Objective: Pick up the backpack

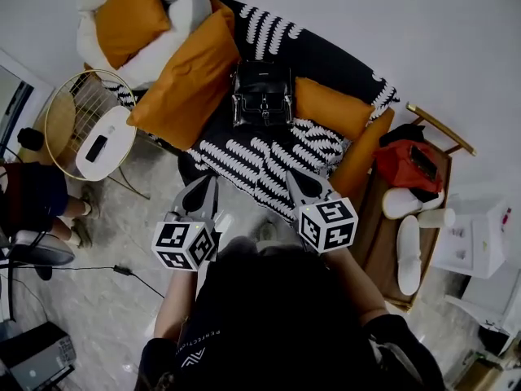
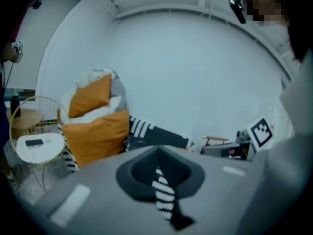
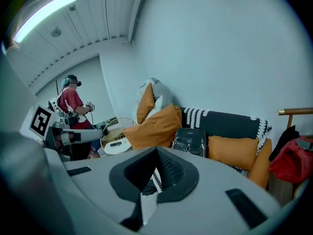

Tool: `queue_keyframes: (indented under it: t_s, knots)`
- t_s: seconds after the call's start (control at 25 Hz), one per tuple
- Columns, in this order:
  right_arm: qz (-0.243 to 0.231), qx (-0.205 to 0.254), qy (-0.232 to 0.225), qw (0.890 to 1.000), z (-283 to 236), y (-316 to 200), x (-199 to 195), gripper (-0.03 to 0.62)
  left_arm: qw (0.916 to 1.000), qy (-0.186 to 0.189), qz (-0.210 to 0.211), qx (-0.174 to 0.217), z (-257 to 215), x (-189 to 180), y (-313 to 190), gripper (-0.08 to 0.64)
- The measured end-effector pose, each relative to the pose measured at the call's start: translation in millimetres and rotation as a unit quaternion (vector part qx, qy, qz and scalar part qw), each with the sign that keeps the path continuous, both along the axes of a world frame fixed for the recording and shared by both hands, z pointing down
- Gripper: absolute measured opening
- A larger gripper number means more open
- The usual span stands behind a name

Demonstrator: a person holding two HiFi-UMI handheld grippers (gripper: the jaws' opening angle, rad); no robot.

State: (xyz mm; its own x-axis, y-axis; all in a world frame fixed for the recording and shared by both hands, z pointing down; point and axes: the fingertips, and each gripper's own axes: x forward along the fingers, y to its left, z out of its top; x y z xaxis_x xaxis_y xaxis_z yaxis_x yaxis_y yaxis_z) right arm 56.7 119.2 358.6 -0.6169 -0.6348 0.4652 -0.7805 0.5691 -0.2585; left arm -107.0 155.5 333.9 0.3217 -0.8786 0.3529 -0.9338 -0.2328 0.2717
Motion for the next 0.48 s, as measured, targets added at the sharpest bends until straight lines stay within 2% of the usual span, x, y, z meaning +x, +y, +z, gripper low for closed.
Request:
queue_keyframes:
  t_s: [0.28, 0.48]
  knots:
    - [0.002, -0.022, 0.002, 1.000, 18, -24, -2, -0.005, 0.9993, -0.012, 0.018, -0.029, 17, 8, -33, 0.009]
    - [0.013, -0.028, 0.012, 0.999, 34, -48, -4, -0.005, 0.9977, -0.043, 0.030, -0.044, 38, 3, -63, 0.014]
